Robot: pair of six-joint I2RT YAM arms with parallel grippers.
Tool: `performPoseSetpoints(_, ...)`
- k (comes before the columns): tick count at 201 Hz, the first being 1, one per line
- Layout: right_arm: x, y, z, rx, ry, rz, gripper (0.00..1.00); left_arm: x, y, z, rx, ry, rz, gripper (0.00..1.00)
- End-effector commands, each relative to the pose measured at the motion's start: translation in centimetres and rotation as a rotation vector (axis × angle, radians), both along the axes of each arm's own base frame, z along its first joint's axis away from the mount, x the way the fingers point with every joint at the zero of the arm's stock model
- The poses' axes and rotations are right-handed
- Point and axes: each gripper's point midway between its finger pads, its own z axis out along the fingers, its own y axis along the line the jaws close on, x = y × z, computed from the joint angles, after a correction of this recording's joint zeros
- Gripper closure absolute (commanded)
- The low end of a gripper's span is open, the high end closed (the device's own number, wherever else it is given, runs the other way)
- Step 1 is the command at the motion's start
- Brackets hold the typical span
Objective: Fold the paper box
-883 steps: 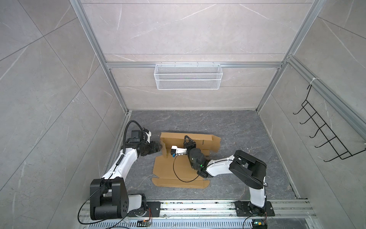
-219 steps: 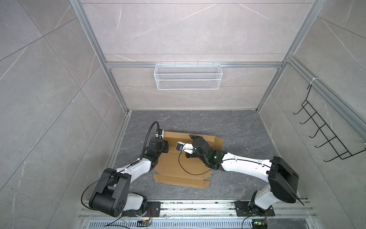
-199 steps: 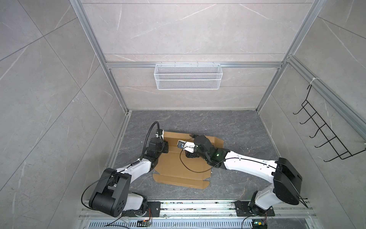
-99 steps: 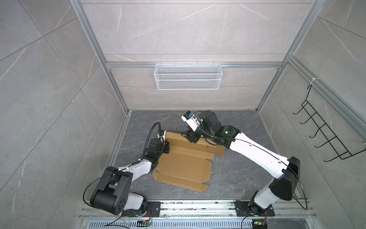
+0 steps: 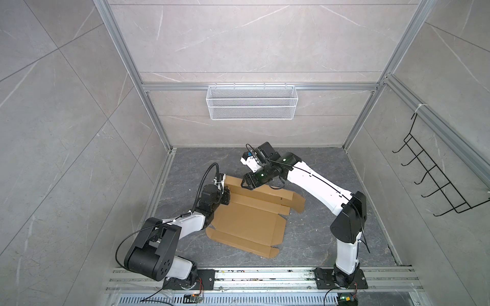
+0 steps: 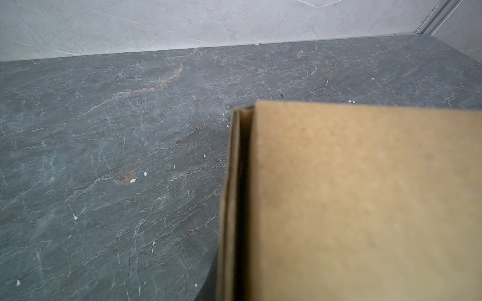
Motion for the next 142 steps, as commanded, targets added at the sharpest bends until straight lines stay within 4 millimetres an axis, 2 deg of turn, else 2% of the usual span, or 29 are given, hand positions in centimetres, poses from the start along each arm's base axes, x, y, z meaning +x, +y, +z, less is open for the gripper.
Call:
performPoseSetpoints(1,0.8,-0.5,0.1,0.006,0.044,-0.032,0.41,0.5,-0.9,0.8,-0.002,-0.024,-0.032,0.92)
performPoseSetpoints(44,2.0,-0.5,-1.8,-0.022,0.069,-0.032,0.41,0.5,-1.2,0.4,0.005,-0.019,-0.039,0.91)
performPoseSetpoints(74,3.3,-1.7,-4.1,-0.107,0.064,-0.065,0.42,0.6,-1.3,-0.1,0.015,-0.007,-0.041,0.9)
performPoseSetpoints(106,3.7,-2.6,-5.6,-0.187,0.055,-0.059,0.43,0.7,-1.1,-0.6,0.024,0.011,-0.025,0.9)
performPoseSetpoints(142,3.7,-2.8,-6.0,-0.203,0.053,-0.049,0.44,0.8,-0.3,-1.2,0.027,0.034,0.025,0.84)
